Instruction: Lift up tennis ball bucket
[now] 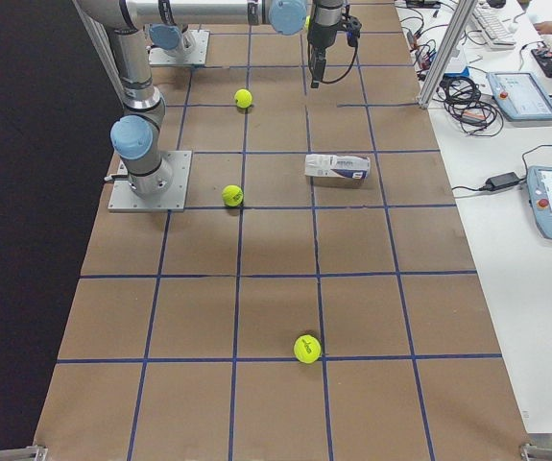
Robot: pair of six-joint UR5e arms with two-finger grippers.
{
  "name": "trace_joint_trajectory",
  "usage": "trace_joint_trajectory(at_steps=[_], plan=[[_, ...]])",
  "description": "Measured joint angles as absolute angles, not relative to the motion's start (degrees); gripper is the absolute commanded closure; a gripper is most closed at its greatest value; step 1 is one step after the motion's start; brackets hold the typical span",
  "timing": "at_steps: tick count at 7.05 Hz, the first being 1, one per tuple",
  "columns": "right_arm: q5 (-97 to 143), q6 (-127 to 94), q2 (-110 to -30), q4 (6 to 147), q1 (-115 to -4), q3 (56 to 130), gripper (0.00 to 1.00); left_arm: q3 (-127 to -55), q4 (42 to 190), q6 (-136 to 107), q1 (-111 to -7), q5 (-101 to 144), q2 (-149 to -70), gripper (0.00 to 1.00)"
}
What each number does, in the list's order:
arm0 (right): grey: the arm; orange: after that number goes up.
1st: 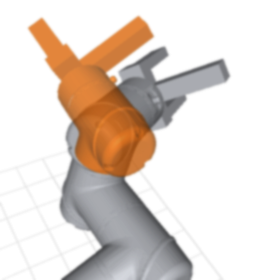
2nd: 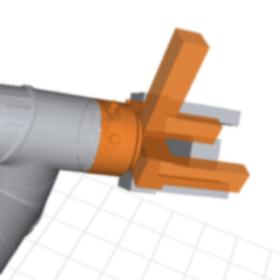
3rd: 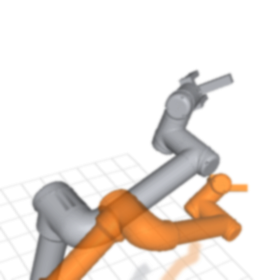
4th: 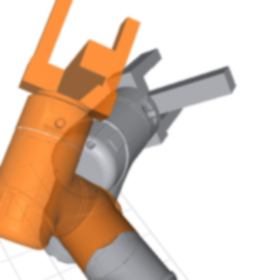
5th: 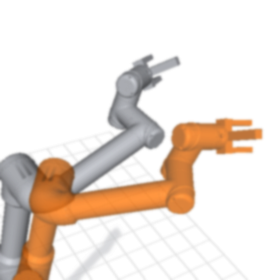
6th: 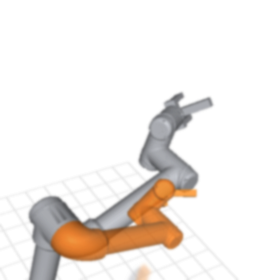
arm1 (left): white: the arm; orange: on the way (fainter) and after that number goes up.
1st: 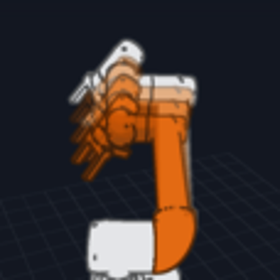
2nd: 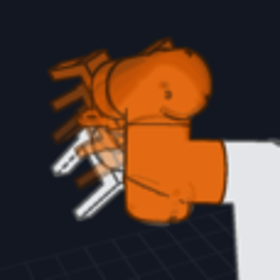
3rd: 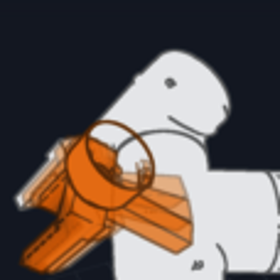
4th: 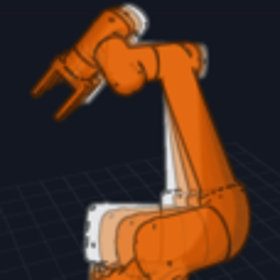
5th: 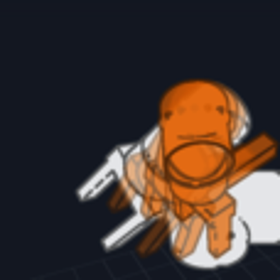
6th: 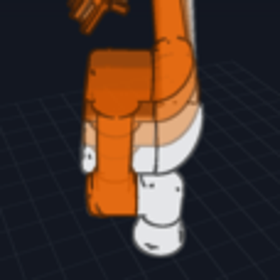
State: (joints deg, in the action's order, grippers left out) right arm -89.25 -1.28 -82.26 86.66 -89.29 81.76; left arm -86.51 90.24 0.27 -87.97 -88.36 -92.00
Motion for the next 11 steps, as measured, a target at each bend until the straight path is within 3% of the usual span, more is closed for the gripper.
trace_joint_trajectory(at_steps=[11], plan=[[-89.51,-0.93,-82.85,86.51,-88.42,82.38,0.00,-86.34,89.61,-0.23,-88.13,-87.73,-91.68,0.00]])
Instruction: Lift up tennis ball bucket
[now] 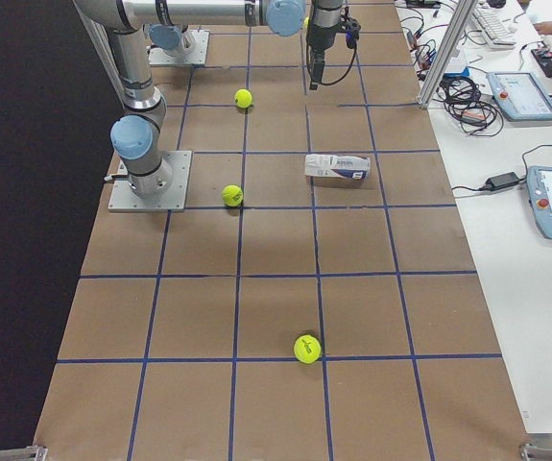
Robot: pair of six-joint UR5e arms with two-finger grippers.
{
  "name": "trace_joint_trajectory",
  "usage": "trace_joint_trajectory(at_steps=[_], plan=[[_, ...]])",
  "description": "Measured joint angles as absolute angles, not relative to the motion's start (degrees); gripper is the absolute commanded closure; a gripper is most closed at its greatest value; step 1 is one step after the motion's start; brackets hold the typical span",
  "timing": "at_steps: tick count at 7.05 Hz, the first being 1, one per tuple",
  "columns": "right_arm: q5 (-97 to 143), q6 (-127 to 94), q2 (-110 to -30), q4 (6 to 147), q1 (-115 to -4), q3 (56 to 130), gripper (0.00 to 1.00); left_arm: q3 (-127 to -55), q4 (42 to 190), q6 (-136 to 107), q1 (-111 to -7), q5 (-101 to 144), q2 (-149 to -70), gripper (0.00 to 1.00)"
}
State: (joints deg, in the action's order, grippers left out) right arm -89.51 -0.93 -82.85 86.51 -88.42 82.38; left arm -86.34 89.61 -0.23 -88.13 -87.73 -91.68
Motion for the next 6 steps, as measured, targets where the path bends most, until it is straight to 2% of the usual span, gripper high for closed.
trace_joint_trajectory(at_steps=[4,6], plan=[[-89.33,-1.05,-79.45,91.00,-88.34,83.81,0.00,-86.17,89.58,-0.05,-88.24,-87.74,-91.86,0.00],[-89.39,-0.88,-76.50,98.66,-88.25,88.02,0.00,-86.16,89.60,0.00,-88.24,-87.80,-91.90,0.00]])
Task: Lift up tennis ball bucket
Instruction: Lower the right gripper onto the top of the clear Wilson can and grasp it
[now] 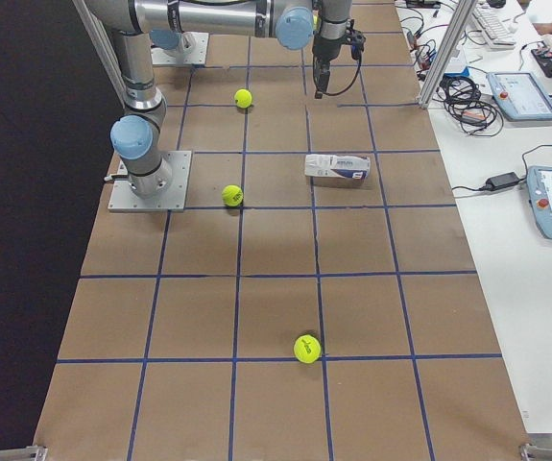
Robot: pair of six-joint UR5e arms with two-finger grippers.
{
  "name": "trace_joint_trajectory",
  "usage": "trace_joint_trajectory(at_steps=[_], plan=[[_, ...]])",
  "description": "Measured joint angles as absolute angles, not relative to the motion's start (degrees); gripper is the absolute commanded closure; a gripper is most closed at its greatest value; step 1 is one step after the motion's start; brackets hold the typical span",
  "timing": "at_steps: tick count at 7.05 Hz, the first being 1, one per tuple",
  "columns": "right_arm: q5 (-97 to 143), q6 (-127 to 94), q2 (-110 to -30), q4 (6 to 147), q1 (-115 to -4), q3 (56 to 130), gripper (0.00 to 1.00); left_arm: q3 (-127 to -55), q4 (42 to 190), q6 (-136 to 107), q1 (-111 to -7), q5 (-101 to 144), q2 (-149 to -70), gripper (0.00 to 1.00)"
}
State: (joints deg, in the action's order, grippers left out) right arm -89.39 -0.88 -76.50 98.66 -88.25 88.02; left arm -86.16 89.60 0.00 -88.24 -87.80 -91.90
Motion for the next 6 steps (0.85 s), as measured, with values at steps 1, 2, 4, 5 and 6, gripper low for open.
trace_joint_trajectory(at_steps=[1,2,4,5,6], plan=[[-89.54,-0.26,-75.20,102.82,-87.82,90.42,0.00,-86.29,89.63,-0.10,-88.24,-87.88,-91.88,0.00],[-89.59,1.32,-73.68,105.90,-86.64,91.88,0.00,-86.32,89.64,-0.17,-88.22,-87.87,-91.84,0.00],[-89.57,5.50,-69.95,109.54,-83.71,92.65,0.00,-86.24,89.59,-0.34,-88.17,-87.78,-91.97,0.00],[-89.54,6.32,-68.85,110.60,-83.11,92.69,0.00,-86.22,89.59,-0.35,-88.16,-87.74,-91.99,0.00],[-89.52,6.79,-67.93,111.73,-82.85,92.71,0.00,-86.22,89.62,-0.29,-88.16,-87.76,-92.04,0.00]])
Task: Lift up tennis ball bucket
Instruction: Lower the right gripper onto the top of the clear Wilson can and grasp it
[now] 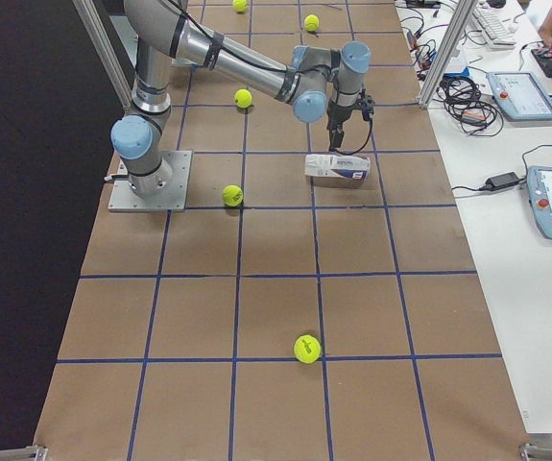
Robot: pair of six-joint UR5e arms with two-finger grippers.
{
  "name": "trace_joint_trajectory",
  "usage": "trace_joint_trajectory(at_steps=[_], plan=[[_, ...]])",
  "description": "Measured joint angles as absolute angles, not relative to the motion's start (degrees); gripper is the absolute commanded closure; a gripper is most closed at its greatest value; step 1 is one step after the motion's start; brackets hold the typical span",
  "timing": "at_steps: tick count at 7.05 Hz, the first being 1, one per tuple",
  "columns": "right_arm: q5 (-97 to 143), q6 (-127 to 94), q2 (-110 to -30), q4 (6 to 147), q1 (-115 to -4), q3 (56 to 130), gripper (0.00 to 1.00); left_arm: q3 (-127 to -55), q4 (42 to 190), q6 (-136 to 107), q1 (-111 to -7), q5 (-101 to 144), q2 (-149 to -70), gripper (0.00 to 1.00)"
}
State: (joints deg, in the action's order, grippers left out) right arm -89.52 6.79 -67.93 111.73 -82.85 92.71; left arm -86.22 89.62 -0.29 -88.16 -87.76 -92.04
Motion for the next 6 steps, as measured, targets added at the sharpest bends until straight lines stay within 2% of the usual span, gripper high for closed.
trace_joint_trajectory(at_steps=[6], plan=[[-90.52,11.17,-62.34,119.18,-82.37,92.73,0.00,-86.34,89.61,-0.03,-88.09,-87.88,-92.09,0.00]])
